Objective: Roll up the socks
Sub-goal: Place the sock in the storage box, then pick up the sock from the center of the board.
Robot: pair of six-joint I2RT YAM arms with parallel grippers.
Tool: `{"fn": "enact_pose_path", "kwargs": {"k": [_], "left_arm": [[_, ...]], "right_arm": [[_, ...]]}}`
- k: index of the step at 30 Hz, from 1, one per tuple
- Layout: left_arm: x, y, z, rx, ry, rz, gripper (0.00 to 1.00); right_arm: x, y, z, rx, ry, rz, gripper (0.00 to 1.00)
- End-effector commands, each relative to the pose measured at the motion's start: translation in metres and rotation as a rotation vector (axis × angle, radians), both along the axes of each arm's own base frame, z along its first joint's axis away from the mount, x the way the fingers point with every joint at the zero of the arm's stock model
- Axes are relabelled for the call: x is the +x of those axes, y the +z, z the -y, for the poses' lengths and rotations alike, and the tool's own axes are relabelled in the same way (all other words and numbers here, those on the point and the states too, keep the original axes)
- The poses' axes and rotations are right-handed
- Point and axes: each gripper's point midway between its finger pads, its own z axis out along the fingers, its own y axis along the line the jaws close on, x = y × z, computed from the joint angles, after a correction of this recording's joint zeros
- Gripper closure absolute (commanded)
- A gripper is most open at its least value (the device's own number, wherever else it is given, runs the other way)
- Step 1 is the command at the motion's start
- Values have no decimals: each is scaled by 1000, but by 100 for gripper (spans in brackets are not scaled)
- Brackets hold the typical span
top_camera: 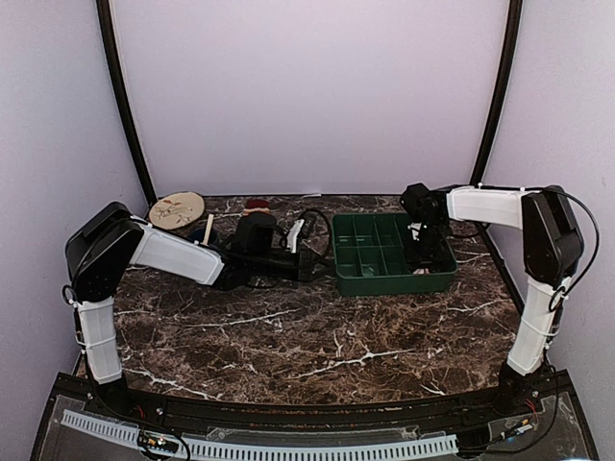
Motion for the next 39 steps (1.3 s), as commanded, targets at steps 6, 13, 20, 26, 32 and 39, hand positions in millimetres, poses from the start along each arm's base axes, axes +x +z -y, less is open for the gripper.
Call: {"fn": "enact_pose_path", "kwargs": {"k": [6, 13, 20, 26, 32, 39], "left_arm": [[2, 13, 7, -19, -21, 21, 83], [0, 13, 8, -18, -28, 14, 83], [0, 13, 8, -17, -31, 11, 83], [2, 16, 6, -3, -21, 15, 83], [13, 26, -11, 21, 35, 23, 83], [28, 50, -62, 110, 220, 121, 83]], "right_arm": [[27, 44, 6, -20, -24, 122, 50], [28, 52, 12, -44, -35, 144, 45], [39, 78, 15, -60, -33, 230, 49], [43, 106, 16, -65, -42, 322, 50], [26, 122, 40, -118, -84, 384, 50], [9, 136, 16, -8, -25, 498, 50]]}}
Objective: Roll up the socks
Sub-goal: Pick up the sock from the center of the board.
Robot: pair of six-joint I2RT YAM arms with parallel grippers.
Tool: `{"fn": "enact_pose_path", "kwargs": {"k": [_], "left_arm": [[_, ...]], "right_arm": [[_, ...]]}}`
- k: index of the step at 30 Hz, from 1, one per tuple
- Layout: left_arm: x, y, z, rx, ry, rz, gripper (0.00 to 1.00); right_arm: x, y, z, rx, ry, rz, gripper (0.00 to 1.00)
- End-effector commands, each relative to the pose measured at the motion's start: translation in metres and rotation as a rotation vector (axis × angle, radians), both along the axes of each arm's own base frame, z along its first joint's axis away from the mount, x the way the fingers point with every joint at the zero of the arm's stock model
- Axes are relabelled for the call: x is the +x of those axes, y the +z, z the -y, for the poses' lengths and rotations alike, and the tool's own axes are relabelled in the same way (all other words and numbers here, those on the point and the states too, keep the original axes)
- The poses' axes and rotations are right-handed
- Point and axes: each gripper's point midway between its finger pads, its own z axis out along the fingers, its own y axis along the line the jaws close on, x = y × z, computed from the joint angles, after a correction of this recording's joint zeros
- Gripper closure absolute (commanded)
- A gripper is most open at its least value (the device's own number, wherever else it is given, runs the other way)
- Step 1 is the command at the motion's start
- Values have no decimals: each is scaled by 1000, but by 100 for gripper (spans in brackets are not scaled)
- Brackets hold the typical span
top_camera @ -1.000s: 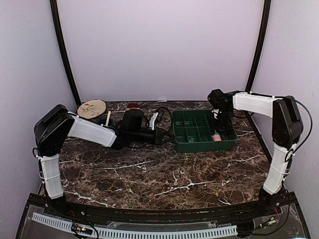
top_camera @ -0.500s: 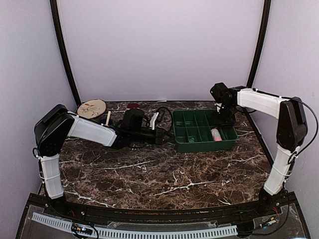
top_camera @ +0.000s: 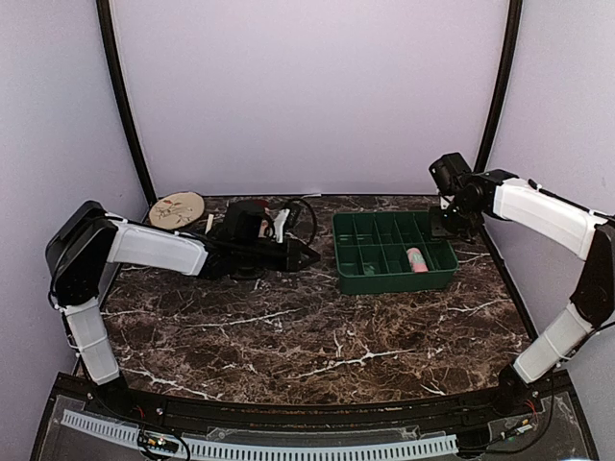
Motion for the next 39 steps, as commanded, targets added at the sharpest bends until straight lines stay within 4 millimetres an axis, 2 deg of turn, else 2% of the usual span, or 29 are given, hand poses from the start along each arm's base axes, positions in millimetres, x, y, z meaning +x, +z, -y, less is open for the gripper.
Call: {"fn": "enact_pose_path", "kwargs": {"k": [1, 5, 7, 9, 14, 18, 23, 29, 31, 38, 39], "left_arm": [[12, 43, -42, 67, 144, 134, 82], [20, 38, -77, 183, 240, 144, 82], [23, 35, -91, 215, 273, 133, 81], [26, 23, -102, 275, 296, 110, 80], [23, -19, -122, 467, 305, 33, 80], [30, -39, -140, 574, 375, 18, 81], [49, -61, -148, 729, 411, -31, 83], [66, -78, -151, 799, 439, -27, 75], [70, -84, -156, 833, 450, -40, 74], [81, -98, -166, 878, 487, -47, 69], [82, -98, -166, 880, 491, -43, 69]], "right_arm": [[3, 19, -27, 56, 62, 123, 50], [7, 34, -62, 74, 148, 184, 49], [9, 34, -77, 96, 181, 181, 49], [6, 26, -90, 100, 211, 151, 49], [-21, 2, -121, 74, 301, 85, 50], [-49, -18, -137, 81, 317, 17, 55], [-76, -33, -147, 105, 315, -36, 58], [-98, -51, -159, 123, 346, -88, 58], [-102, -57, -162, 131, 351, -105, 58], [-104, -62, -173, 153, 371, -115, 58], [-104, -71, -173, 140, 370, -134, 58]]}}
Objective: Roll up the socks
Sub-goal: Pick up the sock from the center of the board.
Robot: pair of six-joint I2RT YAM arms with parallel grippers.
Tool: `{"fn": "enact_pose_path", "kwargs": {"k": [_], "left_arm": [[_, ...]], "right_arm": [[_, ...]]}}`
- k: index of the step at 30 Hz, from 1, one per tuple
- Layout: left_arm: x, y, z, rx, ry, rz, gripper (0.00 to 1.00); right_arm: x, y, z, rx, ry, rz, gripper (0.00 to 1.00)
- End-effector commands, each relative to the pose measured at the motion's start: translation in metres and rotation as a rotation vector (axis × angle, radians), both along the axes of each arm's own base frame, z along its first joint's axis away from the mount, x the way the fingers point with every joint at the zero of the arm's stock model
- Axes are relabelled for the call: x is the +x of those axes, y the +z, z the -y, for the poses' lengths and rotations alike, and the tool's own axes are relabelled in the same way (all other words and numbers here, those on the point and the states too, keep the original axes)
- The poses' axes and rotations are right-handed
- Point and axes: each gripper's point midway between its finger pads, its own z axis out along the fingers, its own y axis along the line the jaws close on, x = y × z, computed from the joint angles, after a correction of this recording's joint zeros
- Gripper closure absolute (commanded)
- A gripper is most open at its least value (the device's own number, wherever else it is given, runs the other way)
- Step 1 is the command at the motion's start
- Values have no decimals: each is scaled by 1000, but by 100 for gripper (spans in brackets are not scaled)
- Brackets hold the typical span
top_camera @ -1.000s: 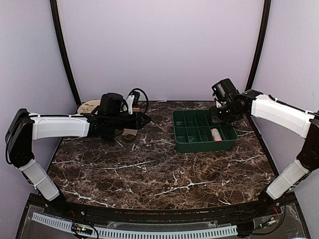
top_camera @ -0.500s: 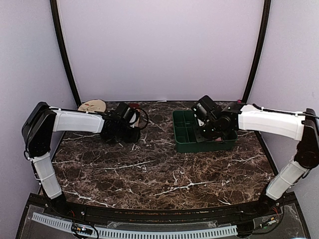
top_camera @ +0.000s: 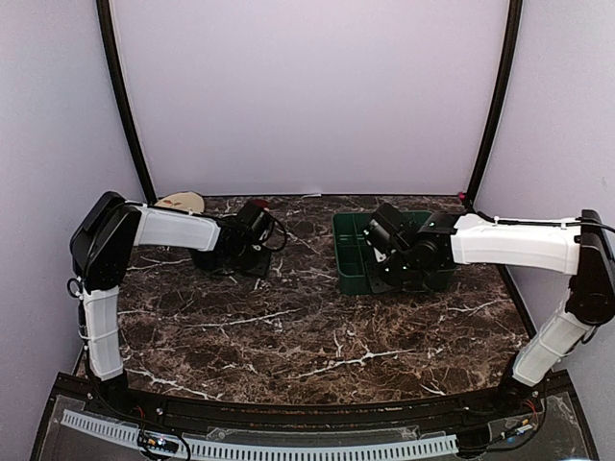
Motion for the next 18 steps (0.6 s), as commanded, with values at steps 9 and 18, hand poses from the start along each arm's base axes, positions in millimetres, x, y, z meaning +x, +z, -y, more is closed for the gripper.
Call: {"fn": "enact_pose_path", "kwargs": {"k": [9, 18], "left_arm": [[18, 17, -6, 35, 23, 67, 64], [10, -12, -10, 79, 11, -3, 57]], "right_arm": [[-2, -29, -16, 1, 24, -58, 58], [3, -33, -24, -11, 40, -70, 58]]}}
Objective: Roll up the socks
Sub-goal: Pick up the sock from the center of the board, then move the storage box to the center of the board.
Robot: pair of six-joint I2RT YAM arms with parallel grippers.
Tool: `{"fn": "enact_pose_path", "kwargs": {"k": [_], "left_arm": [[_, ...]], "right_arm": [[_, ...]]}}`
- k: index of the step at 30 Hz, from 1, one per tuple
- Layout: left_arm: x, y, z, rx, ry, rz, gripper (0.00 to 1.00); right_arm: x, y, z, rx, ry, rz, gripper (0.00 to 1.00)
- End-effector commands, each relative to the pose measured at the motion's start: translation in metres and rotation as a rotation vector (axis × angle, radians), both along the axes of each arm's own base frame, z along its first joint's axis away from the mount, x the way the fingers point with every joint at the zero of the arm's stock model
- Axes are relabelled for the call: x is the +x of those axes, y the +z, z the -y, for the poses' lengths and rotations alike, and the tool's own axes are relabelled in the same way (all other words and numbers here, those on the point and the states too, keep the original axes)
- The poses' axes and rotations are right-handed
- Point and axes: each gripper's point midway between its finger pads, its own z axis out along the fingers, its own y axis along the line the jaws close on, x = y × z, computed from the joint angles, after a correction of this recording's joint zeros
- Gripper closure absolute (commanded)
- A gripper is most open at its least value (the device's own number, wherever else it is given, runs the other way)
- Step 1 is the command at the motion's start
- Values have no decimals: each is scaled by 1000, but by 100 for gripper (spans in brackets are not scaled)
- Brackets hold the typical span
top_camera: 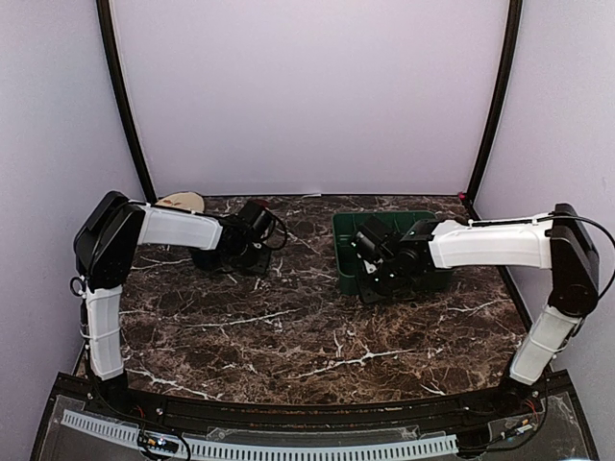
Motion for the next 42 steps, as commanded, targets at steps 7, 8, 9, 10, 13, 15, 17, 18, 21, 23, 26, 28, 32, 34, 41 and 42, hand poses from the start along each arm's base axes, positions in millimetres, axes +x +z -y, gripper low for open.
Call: {"fn": "enact_pose_path", "kwargs": {"k": [7, 8, 9, 10, 13, 15, 17, 18, 21, 23, 26, 28, 32, 34, 41, 42], "left_arm": [[-13, -37, -12, 78, 2, -101, 65], [-15, -41, -13, 82, 1, -112, 70], [-17, -45, -13, 81, -4, -124, 79], [-19, -49, -12, 79, -10, -136, 89], [-28, -58, -13, 72, -12, -169, 100], [-34, -62, -15, 67, -11, -191, 100], [-40, -64, -15, 56, -13, -210, 100], [-43, -65, -15, 48, -14, -217, 100], [-55, -65, -17, 18, -12, -236, 100], [-63, -63, -13, -10, -27, -247, 100], [-78, -61, -6, -23, -54, -261, 100], [-90, -58, -1, -23, -73, -269, 100], [-112, -53, 7, -30, -97, -278, 100], [-125, -53, 8, -29, -102, -291, 100], [-161, -44, 14, -67, -116, -318, 100], [-167, -43, 16, -70, -124, -324, 100]], "right_arm": [[5, 4, -7, 2, 4, 15, 58], [5, 3, -6, -3, 0, 15, 58], [6, 3, -4, -5, -4, 17, 58], [7, 1, -3, -10, -7, 16, 58], [11, -5, 1, -12, -21, 15, 58], [13, -8, 3, -7, -30, 12, 58], [17, -10, 5, -3, -40, 17, 58], [18, -11, 5, -4, -40, 20, 58], [25, -13, 7, -5, -49, 31, 59], [29, -15, 8, -7, -52, 39, 59], [38, -17, 11, -14, -58, 50, 59], [44, -17, 13, -20, -64, 62, 59], [56, -22, 21, -34, -82, 70, 59], [61, -23, 26, -37, -93, 77, 59], [85, -20, 42, -47, -127, 108, 59], [90, -19, 43, -47, -130, 115, 59]]}}
